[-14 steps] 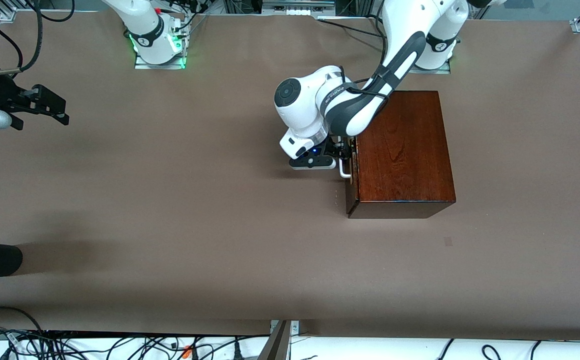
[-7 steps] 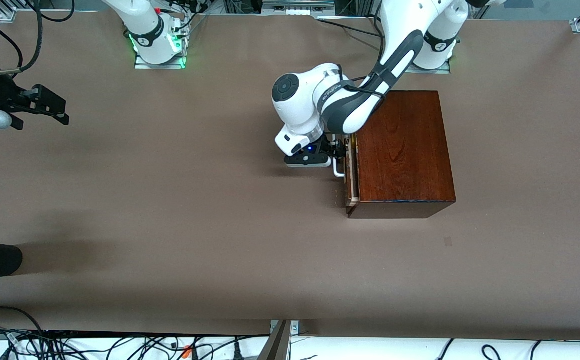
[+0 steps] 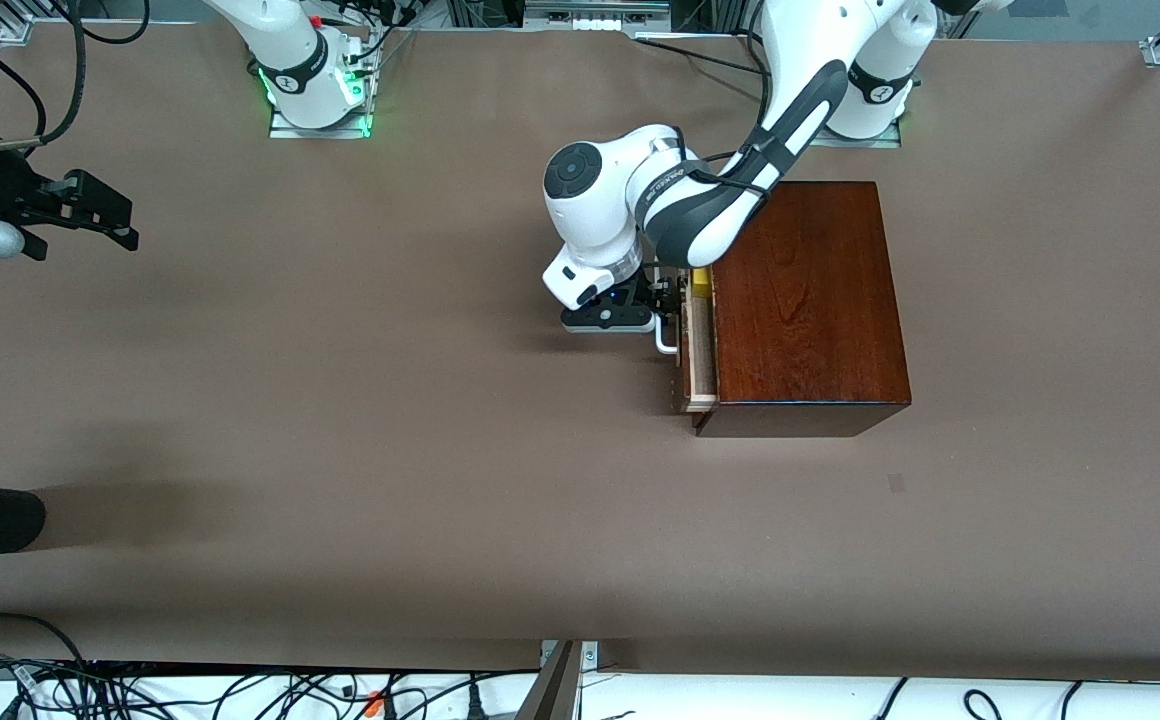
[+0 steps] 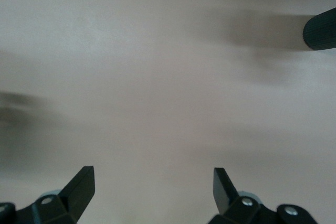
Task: Open drawer, take yellow block, close drawer
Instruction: 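Pull the handle with the left gripper to slide the drawer out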
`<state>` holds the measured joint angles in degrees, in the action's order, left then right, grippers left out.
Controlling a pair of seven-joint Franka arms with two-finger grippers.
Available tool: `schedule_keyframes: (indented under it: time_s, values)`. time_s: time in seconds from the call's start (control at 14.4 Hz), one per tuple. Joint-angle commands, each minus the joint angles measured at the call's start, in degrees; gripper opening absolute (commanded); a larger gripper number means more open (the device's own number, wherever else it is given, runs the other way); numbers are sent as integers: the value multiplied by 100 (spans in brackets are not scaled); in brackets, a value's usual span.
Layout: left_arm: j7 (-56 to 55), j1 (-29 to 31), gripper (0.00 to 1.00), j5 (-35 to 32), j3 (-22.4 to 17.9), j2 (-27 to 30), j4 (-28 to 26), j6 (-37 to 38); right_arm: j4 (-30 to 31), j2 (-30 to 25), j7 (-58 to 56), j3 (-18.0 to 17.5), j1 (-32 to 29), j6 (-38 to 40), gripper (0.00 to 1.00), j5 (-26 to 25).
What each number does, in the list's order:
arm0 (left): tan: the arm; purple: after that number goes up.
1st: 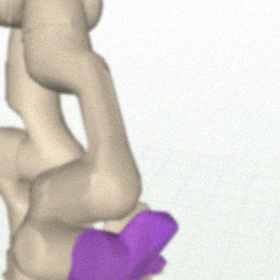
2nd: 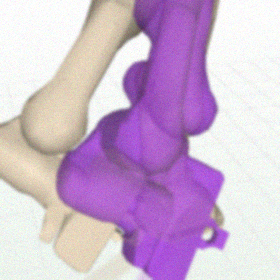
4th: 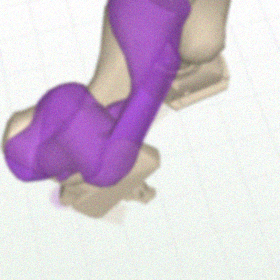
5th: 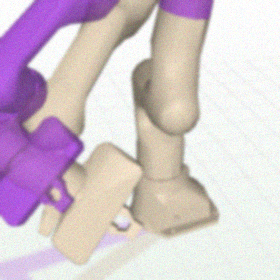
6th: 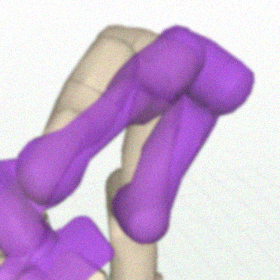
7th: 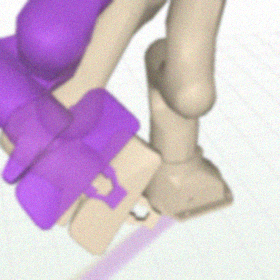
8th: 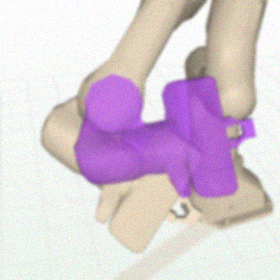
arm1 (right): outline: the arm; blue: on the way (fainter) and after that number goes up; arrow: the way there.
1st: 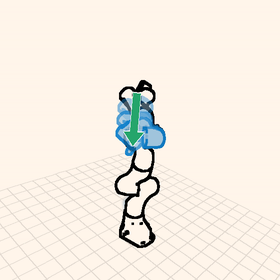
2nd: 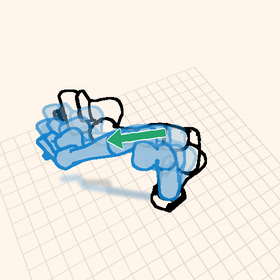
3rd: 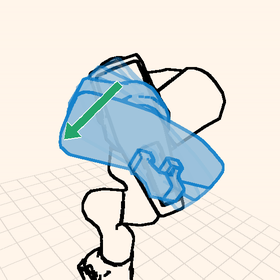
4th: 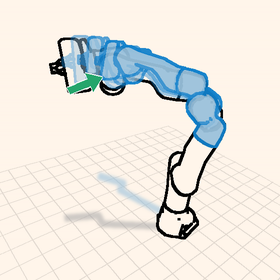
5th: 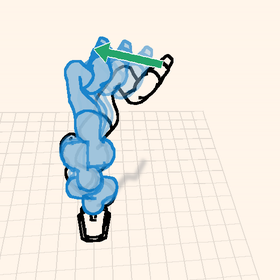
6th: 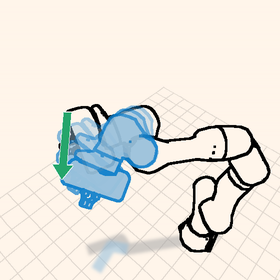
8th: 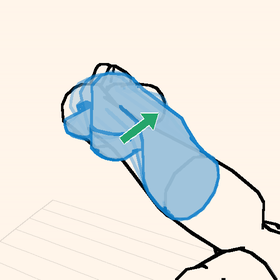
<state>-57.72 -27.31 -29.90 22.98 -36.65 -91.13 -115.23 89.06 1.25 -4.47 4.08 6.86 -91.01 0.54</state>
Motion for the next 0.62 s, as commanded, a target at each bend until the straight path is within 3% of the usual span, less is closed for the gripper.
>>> schedule_keyframes:
  time_s: [0.0, 0.55]
  values:
    - [-177, -240, 100, 318, 84, -194, 262, -499, -117, 42, 52, -12, -36, 101, 100, -62]
    - [-1047, -530, 100, 327, 84, -536, 718, -527, -117, 60, 69, 58, -36, 101, 100, -62]
